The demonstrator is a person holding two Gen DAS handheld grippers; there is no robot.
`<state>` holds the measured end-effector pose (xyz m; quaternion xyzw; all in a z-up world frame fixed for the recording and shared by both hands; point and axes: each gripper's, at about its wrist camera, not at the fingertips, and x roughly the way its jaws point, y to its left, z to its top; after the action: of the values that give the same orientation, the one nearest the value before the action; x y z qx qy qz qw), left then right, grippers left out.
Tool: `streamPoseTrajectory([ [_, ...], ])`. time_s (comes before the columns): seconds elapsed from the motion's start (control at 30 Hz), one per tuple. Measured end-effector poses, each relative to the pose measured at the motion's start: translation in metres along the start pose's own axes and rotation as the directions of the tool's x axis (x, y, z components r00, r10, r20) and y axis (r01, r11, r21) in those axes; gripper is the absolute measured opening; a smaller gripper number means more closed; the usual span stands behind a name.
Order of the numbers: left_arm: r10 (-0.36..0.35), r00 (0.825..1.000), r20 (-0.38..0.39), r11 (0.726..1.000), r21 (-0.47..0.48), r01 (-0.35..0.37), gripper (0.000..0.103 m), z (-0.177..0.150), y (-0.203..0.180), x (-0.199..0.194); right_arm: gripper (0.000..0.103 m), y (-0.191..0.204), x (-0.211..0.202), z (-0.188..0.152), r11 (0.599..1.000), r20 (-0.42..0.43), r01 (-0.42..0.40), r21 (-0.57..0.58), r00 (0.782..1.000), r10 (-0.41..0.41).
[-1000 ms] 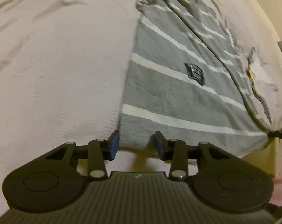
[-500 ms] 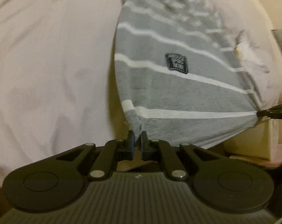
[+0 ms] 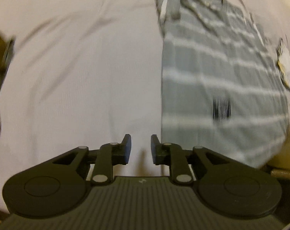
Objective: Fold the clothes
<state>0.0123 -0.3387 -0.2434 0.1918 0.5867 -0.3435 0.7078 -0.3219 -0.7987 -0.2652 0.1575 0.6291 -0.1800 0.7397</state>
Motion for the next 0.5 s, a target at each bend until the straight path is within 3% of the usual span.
streamPoseTrajectory([
  [0.07, 0.005, 1.000, 0.031, 0.999, 0.033, -0.006, 0.028, 0.033, -0.013, 0.012, 0.038, -0.004, 0.009, 0.032, 1.000, 0.045, -0.020, -0.013, 0.999, 0.020],
  [0.2, 0.021, 0.996, 0.086, 0.988, 0.149, -0.034, 0.045, 0.100, -0.051, 0.041, 0.042, -0.012, 0.028, 0.107, 0.994, 0.118, -0.025, -0.110, 0.992, 0.038],
  [0.37, 0.074, 0.986, 0.148, 0.963, 0.247, -0.109, 0.057, 0.169, -0.093, 0.078, 0.046, -0.019, 0.045, 0.185, 0.976, 0.155, -0.005, -0.219, 0.987, 0.040],
  [0.5, 0.145, 0.973, 0.177, 0.911, 0.361, -0.201, 0.059, 0.204, -0.124, 0.122, 0.050, -0.014, 0.047, 0.213, 0.973, 0.181, -0.020, -0.230, 0.981, 0.063],
])
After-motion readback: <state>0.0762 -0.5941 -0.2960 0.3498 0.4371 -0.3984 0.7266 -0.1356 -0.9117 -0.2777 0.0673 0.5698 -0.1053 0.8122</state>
